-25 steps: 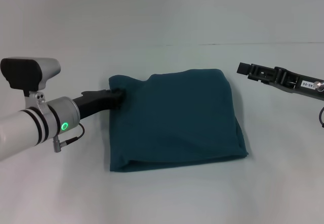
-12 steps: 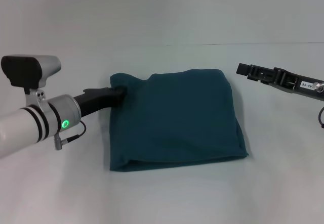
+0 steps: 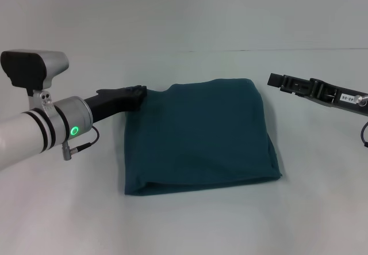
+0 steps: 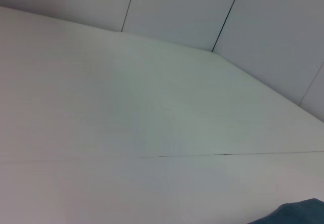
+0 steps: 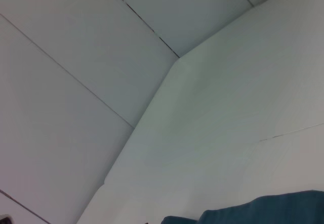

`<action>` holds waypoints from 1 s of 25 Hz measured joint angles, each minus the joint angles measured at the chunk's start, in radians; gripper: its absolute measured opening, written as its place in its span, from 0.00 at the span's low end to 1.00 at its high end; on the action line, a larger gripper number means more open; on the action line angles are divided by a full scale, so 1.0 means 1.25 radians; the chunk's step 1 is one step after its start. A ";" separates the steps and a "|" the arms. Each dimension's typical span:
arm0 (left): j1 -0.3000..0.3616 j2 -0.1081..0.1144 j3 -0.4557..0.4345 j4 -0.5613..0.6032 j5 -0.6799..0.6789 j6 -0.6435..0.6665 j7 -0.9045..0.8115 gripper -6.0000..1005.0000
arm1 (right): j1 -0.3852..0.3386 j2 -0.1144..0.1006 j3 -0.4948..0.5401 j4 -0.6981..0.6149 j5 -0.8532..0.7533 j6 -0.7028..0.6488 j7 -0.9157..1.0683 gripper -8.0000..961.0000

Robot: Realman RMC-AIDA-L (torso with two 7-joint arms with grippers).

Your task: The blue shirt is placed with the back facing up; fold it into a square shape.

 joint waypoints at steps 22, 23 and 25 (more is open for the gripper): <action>0.011 -0.003 0.011 0.001 0.008 -0.069 -0.034 0.67 | 0.007 -0.003 -0.001 0.010 -0.001 0.017 0.006 0.71; 0.011 -0.003 0.017 0.001 0.007 -0.070 -0.034 0.75 | 0.007 -0.002 -0.001 0.010 -0.001 0.018 0.006 0.71; 0.010 -0.004 0.038 0.001 0.004 -0.073 -0.034 0.76 | 0.006 -0.002 -0.001 0.010 -0.001 0.020 0.006 0.71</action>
